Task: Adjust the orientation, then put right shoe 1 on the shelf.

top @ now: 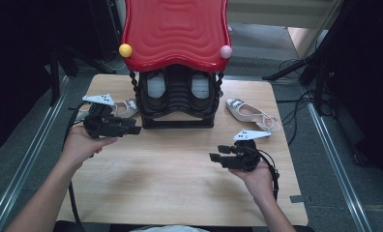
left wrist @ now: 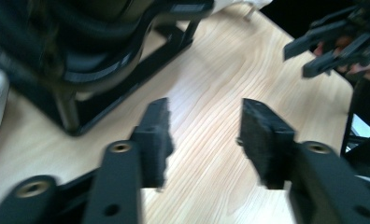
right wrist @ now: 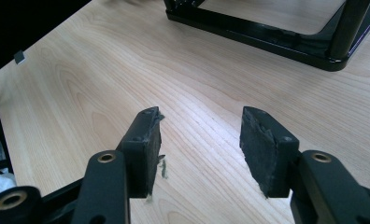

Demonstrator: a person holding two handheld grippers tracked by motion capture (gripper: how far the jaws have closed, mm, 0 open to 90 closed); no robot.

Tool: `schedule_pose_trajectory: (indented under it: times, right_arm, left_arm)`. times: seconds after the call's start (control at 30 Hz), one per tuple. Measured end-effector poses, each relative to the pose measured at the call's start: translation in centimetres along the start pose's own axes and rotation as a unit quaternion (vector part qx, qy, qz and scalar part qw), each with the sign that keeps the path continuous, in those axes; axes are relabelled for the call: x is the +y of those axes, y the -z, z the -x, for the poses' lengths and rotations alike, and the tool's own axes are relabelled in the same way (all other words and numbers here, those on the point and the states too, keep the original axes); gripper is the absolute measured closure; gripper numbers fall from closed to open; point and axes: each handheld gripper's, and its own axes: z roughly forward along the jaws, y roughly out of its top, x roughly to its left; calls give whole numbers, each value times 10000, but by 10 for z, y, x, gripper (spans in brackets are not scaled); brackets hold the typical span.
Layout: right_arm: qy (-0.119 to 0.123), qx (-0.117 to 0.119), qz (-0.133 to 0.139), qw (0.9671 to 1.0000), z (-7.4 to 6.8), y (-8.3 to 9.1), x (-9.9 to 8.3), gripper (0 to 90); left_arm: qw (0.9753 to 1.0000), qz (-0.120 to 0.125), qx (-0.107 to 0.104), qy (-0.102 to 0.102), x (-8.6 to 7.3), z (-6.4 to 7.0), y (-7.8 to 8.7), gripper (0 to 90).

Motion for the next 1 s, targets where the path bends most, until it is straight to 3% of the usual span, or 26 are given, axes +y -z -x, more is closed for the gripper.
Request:
schedule_pose_trajectory:
  times: [0.03,0.2,0.27,0.37,0.4,0.57,1.0]
  right_arm:
    - [10,24,-6,10000,1,-1,1,491]
    - [3,52,27,10000,-1,-3,3,477]
    - [16,50,8,10000,-1,-3,3,477]
    - [52,-46,56,10000,-2,-2,4,491]
    - [75,-179,137,9997,-3,0,5,513]
    - [24,-272,203,9994,-1,2,5,507]
    - [-91,-67,-17,9999,1,-6,1,490]
  left_arm:
    - [10000,19,-52,-14,-4,-3,0,645]
    - [9995,179,235,132,-25,-20,0,845]
    - [9992,136,306,216,-31,-28,-2,882]
    - [9984,244,430,269,-36,-42,-4,892]
    - [9983,277,426,295,-37,-47,-4,900]
    - [9971,238,529,494,-39,-73,-13,900]
    - [9945,189,796,649,-33,-116,-41,899]
